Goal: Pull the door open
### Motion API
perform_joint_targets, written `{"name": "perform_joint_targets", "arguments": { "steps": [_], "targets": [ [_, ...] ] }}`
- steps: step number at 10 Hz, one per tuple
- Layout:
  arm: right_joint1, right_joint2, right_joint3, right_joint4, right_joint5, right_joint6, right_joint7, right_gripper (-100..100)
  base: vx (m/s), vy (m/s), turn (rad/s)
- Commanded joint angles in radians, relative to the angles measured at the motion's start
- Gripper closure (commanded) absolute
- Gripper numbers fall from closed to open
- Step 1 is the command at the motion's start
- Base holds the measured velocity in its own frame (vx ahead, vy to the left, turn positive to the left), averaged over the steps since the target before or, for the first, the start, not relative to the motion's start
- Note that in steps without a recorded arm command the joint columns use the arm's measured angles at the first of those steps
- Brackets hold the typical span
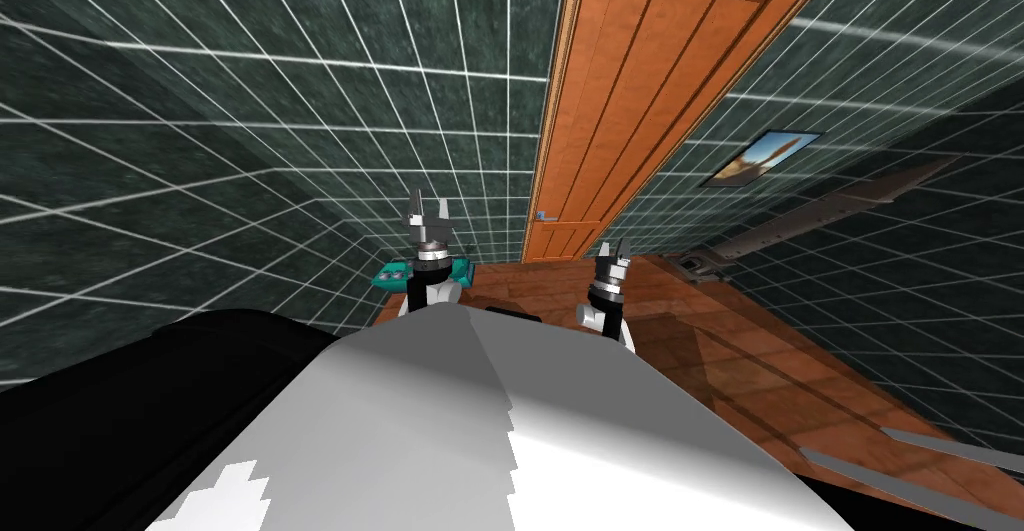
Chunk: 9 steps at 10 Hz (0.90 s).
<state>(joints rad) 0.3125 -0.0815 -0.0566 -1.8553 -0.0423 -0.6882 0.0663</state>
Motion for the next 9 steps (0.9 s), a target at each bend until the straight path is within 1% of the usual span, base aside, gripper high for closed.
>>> {"name": "perform_joint_targets", "arguments": {
  "steps": [1,2,3,4,5,6,7,8,9],
  "targets": [
    [-0.026,-0.006,-0.005,0.05,-0.005,-0.005,-0.007,-100,0.077,-0.027,0.168],
    [-0.026,-0.006,-0.005,0.072,-0.005,-0.005,-0.007,-100,0.056,-0.02,0.082],
    [-0.042,-0.011,-0.008,0.109,-0.008,-0.011,-0.013,-100,0.048,-0.017,0.123],
    [-0.042,-0.011,-0.008,0.118,-0.008,-0.011,-0.013,-100,0.038,-0.017,0.061],
    [-0.059,-0.017,-0.013,0.162,-0.012,-0.017,-0.019,-100,0.045,-0.015,0.13],
    [-0.076,-0.022,-0.017,0.193,-0.016,-0.023,-0.025,-100,0.077,-0.028,0.194],
    [-0.076,-0.022,-0.017,0.216,-0.016,-0.023,-0.025,-100,0.057,-0.028,0.075],
    [-0.093,-0.027,-0.021,0.25,-0.02,-0.029,-0.03,-100,0.049,-0.021,0.131],
    [-0.093,-0.027,-0.021,0.265,-0.02,-0.029,-0.03,-100,0.045,-0.019,0.061]
  ]
}}
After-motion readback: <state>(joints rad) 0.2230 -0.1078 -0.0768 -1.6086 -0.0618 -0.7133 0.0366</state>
